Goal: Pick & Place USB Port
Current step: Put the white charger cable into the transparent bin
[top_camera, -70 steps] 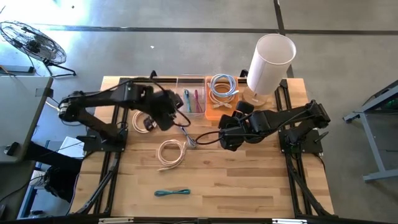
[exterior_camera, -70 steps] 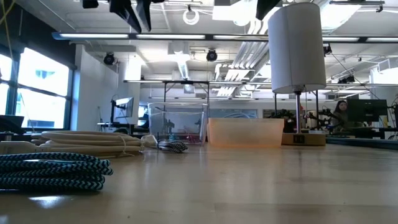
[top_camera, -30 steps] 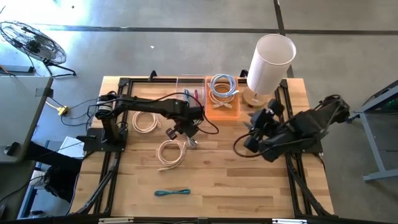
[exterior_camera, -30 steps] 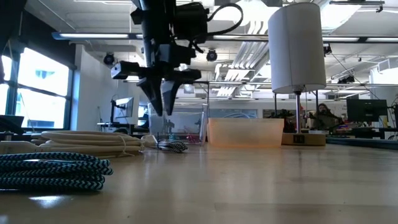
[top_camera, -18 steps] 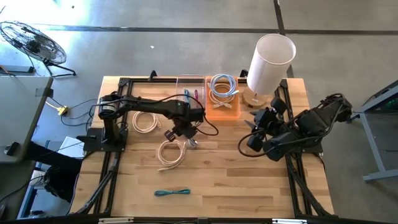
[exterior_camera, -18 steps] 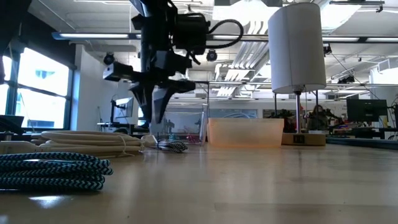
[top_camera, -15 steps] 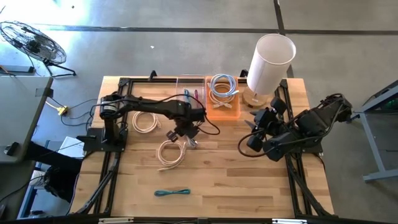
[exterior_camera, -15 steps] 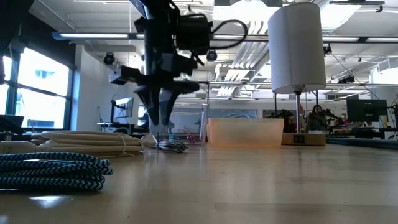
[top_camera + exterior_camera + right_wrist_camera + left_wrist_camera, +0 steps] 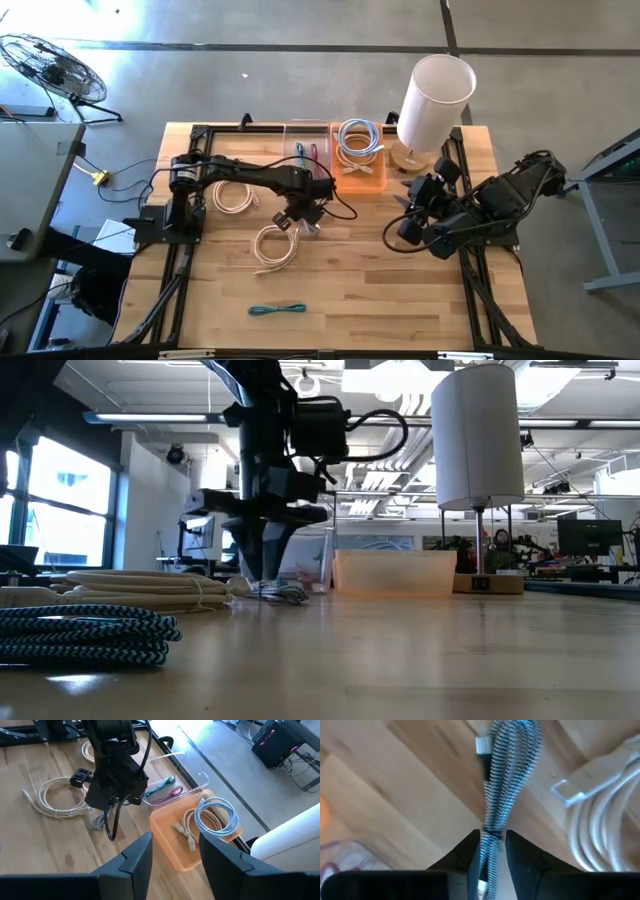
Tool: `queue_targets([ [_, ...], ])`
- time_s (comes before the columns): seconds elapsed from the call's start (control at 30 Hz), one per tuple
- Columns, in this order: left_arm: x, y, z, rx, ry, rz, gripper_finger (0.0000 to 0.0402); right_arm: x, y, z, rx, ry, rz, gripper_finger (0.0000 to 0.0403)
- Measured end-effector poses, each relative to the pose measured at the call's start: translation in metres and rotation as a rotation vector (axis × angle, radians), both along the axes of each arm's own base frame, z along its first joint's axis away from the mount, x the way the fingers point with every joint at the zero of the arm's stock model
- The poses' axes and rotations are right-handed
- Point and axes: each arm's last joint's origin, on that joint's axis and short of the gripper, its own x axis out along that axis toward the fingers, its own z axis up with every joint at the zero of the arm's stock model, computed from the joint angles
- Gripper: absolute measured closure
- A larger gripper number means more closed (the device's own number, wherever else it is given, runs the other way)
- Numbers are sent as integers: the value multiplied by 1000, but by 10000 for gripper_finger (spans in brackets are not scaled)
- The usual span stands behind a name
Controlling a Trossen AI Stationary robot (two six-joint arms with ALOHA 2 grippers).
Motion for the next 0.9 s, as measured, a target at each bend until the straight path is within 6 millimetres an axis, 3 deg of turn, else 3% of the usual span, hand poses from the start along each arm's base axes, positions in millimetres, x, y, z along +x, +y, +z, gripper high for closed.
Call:
queue_targets([
  [0.33, 6, -1, -15, -64, 0, 54, 314, 0, 1, -1, 26, 12, 11, 250],
  [0.67, 7, -3, -17, -69, 6, 55, 315, 0, 1, -1, 37, 21, 23, 250],
  [0.77, 6, -4, -17, -76, 12, 53, 331, 0, 1, -1, 35, 26, 28, 250],
  [0.9, 5, -4, -16, -68, 18, 51, 383, 1, 2, -1, 31, 27, 32, 250],
])
